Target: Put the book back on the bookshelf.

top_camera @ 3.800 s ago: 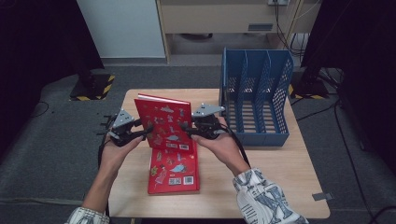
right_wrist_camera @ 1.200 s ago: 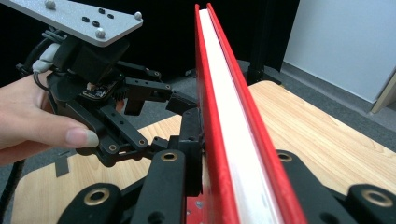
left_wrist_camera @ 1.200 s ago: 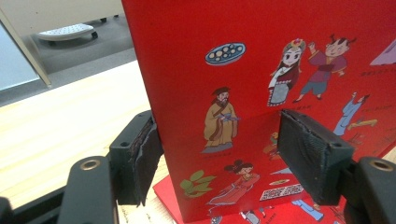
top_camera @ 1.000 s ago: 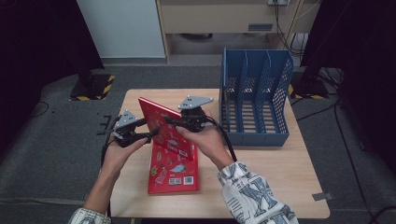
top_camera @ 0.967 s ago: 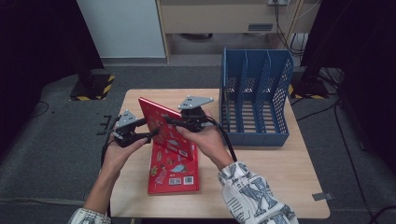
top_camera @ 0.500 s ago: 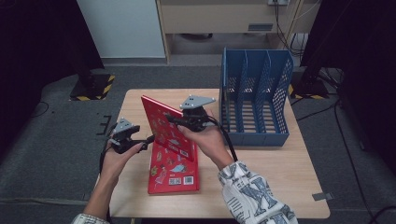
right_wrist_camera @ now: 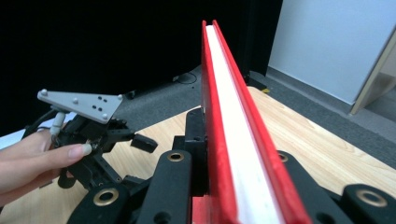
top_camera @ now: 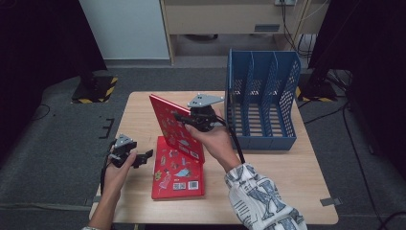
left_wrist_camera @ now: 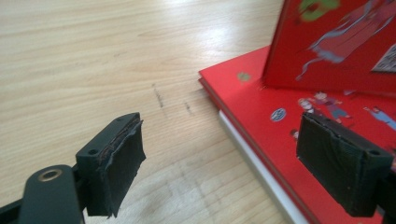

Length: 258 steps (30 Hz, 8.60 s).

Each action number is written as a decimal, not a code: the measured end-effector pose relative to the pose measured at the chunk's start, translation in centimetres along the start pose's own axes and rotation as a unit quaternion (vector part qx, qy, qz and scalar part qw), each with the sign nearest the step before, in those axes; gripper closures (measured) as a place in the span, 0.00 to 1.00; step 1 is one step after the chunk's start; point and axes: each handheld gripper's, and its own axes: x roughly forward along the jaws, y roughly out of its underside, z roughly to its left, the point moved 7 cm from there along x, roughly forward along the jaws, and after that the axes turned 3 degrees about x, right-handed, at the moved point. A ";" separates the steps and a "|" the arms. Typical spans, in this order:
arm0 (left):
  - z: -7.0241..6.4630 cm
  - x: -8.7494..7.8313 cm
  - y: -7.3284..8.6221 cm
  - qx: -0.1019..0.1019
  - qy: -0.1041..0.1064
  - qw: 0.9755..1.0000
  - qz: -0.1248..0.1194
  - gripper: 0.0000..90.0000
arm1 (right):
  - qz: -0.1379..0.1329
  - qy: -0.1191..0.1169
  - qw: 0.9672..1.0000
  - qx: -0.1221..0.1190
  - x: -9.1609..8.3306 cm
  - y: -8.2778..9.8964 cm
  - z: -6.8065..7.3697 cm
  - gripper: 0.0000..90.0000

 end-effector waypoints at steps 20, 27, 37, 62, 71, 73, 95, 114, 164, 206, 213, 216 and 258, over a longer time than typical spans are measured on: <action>2.7 0.4 3.4 -0.029 -0.047 0.997 0.060 0.12 | -0.014 0.024 0.999 0.018 -3.3 -0.2 -1.6 0.88; 2.5 0.7 3.8 -0.025 -0.043 0.996 0.076 0.07 | -0.018 0.032 0.999 0.020 -4.7 0.5 -2.1 0.88; 2.2 1.1 4.1 -0.014 -0.047 0.995 0.090 0.03 | -0.026 0.044 0.998 0.023 -7.2 1.1 -2.7 0.88; 1.7 1.3 4.5 0.004 -0.065 0.994 0.087 0.00 | -0.028 0.063 0.997 0.035 -12.5 3.4 -3.3 0.88; 1.7 1.3 4.5 0.003 -0.066 0.994 0.087 0.00 | -0.030 0.068 0.997 0.038 -14.1 4.4 -3.6 0.88; 1.7 1.3 4.5 0.003 -0.066 0.994 0.087 0.00 | -0.029 0.070 0.996 0.039 -14.4 4.6 -3.7 0.88; 1.7 1.4 4.5 0.003 -0.066 0.994 0.087 0.00 | -0.022 0.111 0.992 0.058 -20.2 6.8 -5.3 0.88; 1.7 1.4 4.5 0.003 -0.066 0.994 0.087 0.00 | -0.020 0.125 0.989 0.069 -22.7 4.7 -5.5 0.88; 1.6 1.6 4.3 -0.003 -0.069 0.994 0.084 0.00 | -0.004 0.281 0.955 0.092 -20.6 -2.5 -17.5 0.88; 1.5 1.5 4.3 0.000 -0.068 0.994 0.084 0.00 | -0.047 0.369 0.918 0.139 -15.2 -1.2 -24.0 0.88; 1.4 1.6 4.3 0.000 -0.068 0.994 0.084 0.00 | -0.049 0.378 0.915 0.134 -15.1 -1.0 -24.2 0.88; 1.4 1.6 4.3 0.000 -0.068 0.994 0.084 0.00 | -0.051 0.377 0.915 0.132 -15.0 -1.1 -24.1 0.88; 1.1 1.7 4.2 0.004 -0.062 0.994 0.085 0.00 | -0.047 0.384 0.912 0.137 -12.5 2.1 -24.5 0.88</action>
